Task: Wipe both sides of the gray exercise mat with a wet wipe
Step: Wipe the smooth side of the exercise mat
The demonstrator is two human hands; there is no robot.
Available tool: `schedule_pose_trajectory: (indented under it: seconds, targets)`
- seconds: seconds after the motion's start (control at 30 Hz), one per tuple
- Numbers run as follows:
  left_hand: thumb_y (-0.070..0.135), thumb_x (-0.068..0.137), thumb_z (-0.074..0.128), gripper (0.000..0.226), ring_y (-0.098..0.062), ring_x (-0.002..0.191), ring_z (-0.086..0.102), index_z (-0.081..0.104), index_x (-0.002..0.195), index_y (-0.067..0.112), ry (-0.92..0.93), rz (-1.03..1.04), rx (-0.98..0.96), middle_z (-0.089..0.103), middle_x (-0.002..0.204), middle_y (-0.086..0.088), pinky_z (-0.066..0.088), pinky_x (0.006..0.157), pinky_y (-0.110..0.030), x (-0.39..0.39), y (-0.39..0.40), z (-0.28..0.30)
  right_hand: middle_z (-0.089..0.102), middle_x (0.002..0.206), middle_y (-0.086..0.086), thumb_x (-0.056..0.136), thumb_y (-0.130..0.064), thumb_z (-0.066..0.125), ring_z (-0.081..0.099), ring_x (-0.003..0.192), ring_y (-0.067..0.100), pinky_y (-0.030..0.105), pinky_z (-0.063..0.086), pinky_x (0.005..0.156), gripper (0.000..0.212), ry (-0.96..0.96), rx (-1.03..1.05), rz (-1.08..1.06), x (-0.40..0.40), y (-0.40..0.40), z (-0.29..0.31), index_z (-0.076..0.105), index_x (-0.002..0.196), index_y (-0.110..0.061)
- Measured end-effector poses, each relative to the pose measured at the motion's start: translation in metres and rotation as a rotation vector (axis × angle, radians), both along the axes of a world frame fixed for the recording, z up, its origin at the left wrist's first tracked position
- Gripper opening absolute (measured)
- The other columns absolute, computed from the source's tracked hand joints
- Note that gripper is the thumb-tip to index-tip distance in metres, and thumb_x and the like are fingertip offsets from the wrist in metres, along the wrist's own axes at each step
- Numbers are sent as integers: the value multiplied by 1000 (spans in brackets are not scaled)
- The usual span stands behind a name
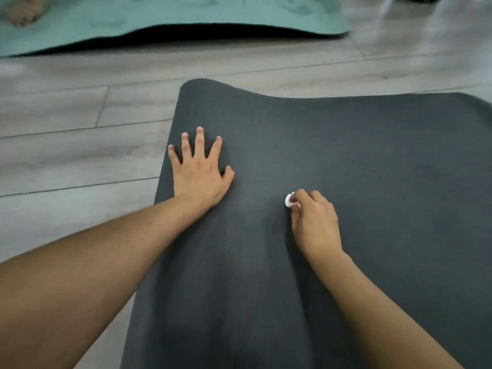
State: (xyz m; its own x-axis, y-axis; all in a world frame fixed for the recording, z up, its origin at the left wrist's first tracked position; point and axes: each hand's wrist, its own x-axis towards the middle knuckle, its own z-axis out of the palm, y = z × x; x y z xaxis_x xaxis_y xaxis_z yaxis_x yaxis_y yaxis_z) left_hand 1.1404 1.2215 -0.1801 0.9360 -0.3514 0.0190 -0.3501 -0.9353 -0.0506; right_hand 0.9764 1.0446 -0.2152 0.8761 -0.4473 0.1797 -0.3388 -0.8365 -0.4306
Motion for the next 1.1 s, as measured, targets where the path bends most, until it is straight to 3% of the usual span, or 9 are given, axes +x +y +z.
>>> schedule_pose_trajectory:
  seconds: [0.1,0.23,0.47,0.57,0.67,0.87,0.97,1.03,1.1]
  targets:
    - [64,95,28,77,-37,156,-6,5,163,36,51,99,-61,-8,171,-5,4,122,-64,36,1,-26,51,77,6,85,-2,58,47,67,29,36,37,65,12,32,-10,-26,50,-16,-1,61,89,-14]
    - [67,92,13,77,-30,157,-10,3,163,38,50,126,-86,-6,172,-2,-5,123,-60,41,8,-64,50,77,4,87,-5,59,44,66,25,37,40,66,13,-19,-46,-103,93,-25,-4,62,92,-17]
    - [61,90,25,79,-34,158,3,15,163,32,90,130,-94,9,171,-7,3,123,-63,44,5,-61,56,87,13,86,1,53,48,73,34,39,35,70,24,2,-281,-22,185,-90,-5,64,103,-12]
    - [60,90,29,80,-36,157,5,17,163,30,105,120,-94,10,171,-8,5,123,-64,45,5,-60,57,95,18,90,-5,47,52,85,38,40,38,76,25,55,-157,-239,228,-126,7,66,105,-11]
    - [59,89,33,81,-36,157,5,18,163,30,114,116,-97,9,171,-8,6,122,-65,46,5,-60,60,101,14,89,-9,47,56,93,35,38,40,81,26,43,-25,-385,283,-101,7,68,103,-15]
    - [58,87,36,82,-36,157,5,18,163,30,133,113,-90,8,171,-9,8,122,-65,49,7,-59,63,90,12,80,-6,55,58,80,32,40,44,74,21,60,-19,202,350,57,10,69,95,-10]
    - [57,85,38,83,-36,157,7,22,162,30,135,115,-95,10,171,-9,8,122,-66,50,8,-59,64,83,14,76,-13,39,60,72,35,38,46,64,33,-32,-120,184,333,-5,4,70,88,-10]
    - [56,85,38,83,-37,157,9,24,162,29,137,119,-103,12,171,-9,8,122,-66,50,7,-58,62,86,16,78,-11,45,59,77,39,41,45,68,28,26,-196,-15,297,-82,5,69,93,-13]
    - [56,84,39,84,-38,157,10,25,162,28,137,120,-100,13,171,-10,9,122,-66,50,6,-56,60,93,19,83,-11,49,56,85,42,45,43,77,27,95,-126,-266,262,-145,16,68,100,-16]
